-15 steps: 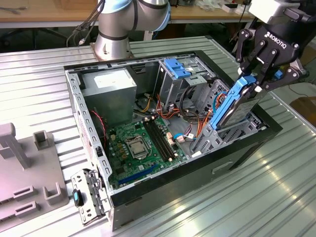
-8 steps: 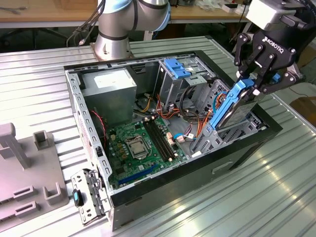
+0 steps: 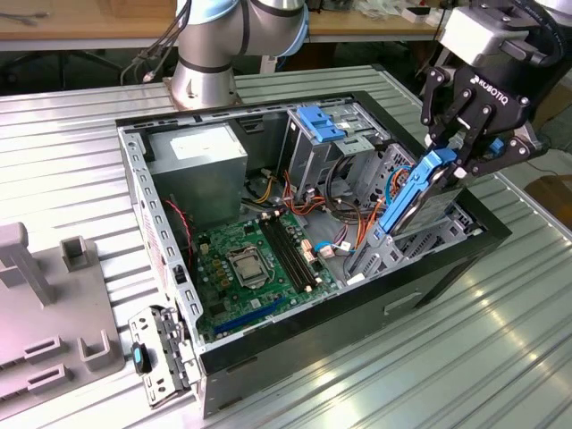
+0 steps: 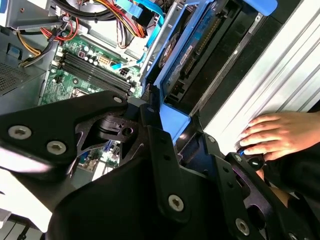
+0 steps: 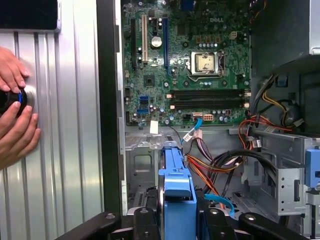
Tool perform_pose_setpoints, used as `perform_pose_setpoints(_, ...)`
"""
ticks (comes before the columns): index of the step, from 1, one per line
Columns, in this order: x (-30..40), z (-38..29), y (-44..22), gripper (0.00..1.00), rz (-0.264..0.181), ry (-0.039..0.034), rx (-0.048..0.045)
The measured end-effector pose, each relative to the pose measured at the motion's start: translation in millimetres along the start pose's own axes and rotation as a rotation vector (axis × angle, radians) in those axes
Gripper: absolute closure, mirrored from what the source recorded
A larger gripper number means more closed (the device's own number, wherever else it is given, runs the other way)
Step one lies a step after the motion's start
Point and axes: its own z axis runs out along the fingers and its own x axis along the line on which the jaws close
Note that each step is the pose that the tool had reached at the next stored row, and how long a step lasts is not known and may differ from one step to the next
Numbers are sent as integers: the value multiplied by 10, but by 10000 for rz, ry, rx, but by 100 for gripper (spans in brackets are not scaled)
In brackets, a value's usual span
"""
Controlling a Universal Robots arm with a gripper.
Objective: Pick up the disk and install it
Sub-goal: 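Insert the disk into the insertion slot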
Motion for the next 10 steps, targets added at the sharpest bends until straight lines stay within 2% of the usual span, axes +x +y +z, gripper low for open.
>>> perform_pose_setpoints(10,7,107,4,63,0,1,0)
